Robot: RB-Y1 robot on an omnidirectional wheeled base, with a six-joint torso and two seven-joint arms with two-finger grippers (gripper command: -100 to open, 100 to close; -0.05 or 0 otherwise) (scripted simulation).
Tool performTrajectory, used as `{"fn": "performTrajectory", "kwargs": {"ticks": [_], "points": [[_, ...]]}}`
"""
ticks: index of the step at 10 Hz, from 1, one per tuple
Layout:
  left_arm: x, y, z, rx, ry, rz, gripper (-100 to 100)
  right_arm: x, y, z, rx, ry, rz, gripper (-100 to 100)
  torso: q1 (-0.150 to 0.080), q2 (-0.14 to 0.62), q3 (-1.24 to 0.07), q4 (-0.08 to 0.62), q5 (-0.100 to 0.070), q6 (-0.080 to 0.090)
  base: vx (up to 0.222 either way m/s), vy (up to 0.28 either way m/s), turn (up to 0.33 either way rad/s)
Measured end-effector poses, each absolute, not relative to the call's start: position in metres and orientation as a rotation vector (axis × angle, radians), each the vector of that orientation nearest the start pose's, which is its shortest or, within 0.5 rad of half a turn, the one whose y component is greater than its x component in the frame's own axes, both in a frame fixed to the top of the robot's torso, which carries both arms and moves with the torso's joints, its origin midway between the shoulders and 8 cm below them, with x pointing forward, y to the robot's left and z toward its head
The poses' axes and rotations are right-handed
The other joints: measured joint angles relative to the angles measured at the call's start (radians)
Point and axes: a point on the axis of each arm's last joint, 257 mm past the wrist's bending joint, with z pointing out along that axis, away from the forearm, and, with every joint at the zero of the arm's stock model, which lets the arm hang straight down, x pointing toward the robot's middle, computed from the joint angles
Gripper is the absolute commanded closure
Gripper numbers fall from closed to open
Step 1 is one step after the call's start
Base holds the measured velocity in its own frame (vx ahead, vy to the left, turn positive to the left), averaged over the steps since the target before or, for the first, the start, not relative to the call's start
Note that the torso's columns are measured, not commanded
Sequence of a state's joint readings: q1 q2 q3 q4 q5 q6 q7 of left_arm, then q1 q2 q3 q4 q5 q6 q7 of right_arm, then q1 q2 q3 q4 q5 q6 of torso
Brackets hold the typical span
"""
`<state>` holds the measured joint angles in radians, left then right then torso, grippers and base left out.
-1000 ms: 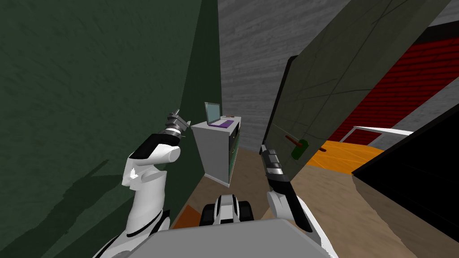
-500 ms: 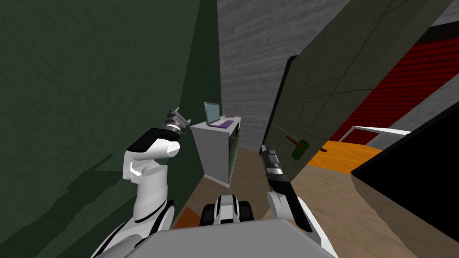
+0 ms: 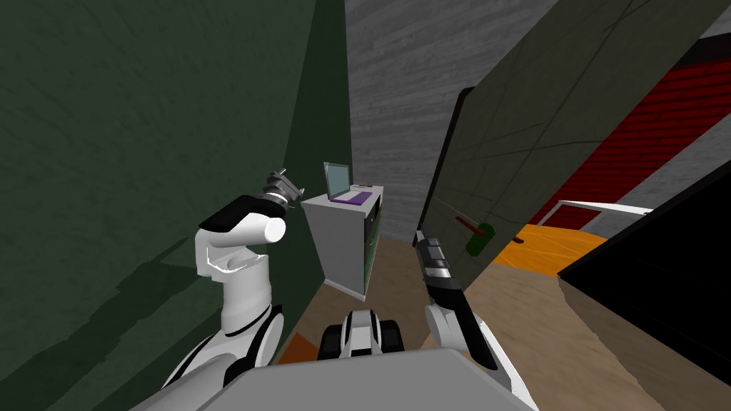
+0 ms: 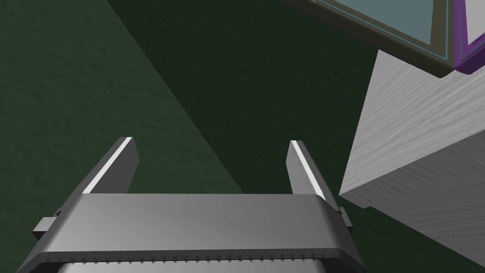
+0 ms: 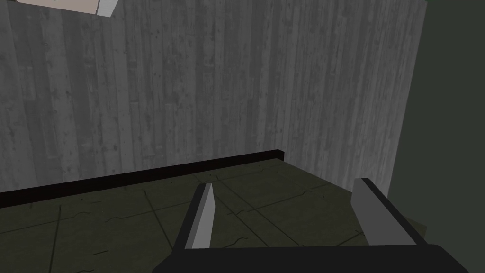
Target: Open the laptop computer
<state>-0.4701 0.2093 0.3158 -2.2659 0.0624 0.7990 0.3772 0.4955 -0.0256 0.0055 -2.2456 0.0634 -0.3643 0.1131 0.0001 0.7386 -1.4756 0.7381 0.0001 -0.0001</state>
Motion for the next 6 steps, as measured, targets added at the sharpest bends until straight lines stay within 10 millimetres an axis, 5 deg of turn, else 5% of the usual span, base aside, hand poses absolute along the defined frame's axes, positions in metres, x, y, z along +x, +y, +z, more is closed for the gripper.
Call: {"fn": "performTrajectory", "kwargs": {"ticks": [6], "points": [[0.5207,0.3127,0.1873,-1.216,0.715,-1.534,-100,0.3728,-0.2752,-0.018,0.682,0.813,1.122,0,0.0,0.0,0.0,0.0,0.0,0.0,0.034,0.006,-0.018]]}}
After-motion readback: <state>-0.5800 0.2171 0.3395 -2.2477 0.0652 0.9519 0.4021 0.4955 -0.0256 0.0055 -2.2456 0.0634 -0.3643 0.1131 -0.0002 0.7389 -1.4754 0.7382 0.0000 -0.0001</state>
